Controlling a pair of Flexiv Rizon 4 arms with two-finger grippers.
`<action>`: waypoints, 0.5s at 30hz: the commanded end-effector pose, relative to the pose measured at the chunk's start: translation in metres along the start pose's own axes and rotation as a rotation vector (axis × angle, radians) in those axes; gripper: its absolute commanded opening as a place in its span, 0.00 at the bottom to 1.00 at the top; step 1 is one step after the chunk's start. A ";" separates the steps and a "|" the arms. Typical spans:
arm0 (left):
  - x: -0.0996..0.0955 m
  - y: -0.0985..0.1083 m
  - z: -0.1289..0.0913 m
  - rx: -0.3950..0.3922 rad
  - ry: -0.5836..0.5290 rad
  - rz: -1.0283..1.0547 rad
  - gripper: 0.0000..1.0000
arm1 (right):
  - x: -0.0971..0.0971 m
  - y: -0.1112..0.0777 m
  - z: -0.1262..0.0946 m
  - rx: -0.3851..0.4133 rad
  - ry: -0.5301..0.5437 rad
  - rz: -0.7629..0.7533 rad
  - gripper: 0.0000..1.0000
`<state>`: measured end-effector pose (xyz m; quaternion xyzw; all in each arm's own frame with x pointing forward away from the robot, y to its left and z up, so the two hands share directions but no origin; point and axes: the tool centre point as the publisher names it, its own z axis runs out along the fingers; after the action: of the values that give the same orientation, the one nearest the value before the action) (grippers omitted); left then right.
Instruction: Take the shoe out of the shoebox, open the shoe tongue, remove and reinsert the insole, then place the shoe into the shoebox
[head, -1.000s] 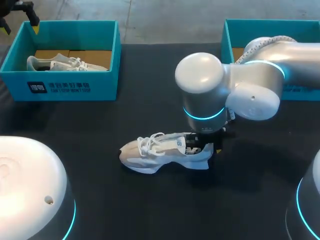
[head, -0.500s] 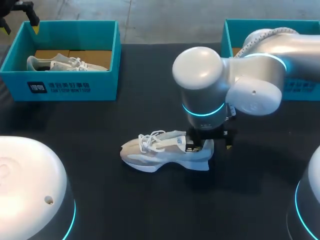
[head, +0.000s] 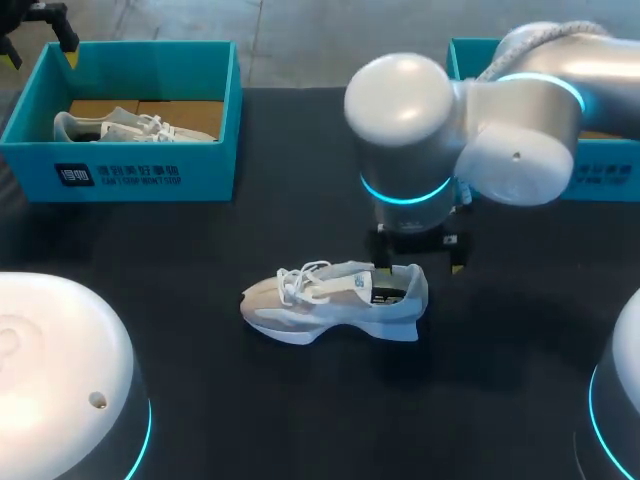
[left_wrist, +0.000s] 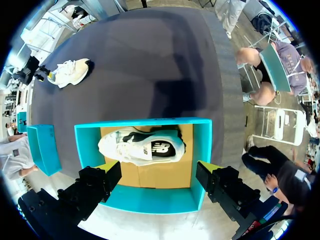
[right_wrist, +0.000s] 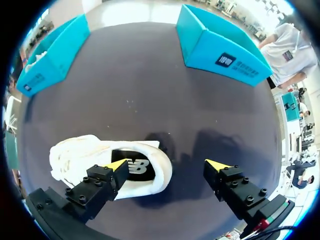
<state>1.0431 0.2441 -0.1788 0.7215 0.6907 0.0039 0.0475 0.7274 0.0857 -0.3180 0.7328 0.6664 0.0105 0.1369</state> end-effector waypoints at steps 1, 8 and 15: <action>0.000 -0.001 0.000 -0.002 0.002 0.000 1.00 | -0.022 0.003 -0.030 -0.005 0.030 -0.010 1.00; 0.000 -0.001 0.000 -0.002 0.002 0.000 1.00 | -0.032 0.010 -0.054 0.018 0.059 -0.061 1.00; 0.000 -0.001 0.000 -0.002 0.002 0.000 1.00 | -0.048 0.008 -0.069 -0.002 0.123 -0.089 1.00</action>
<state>1.0431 0.2442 -0.1788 0.7215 0.6908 0.0040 0.0475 0.7254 0.0686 -0.2485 0.7029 0.7016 0.0206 0.1152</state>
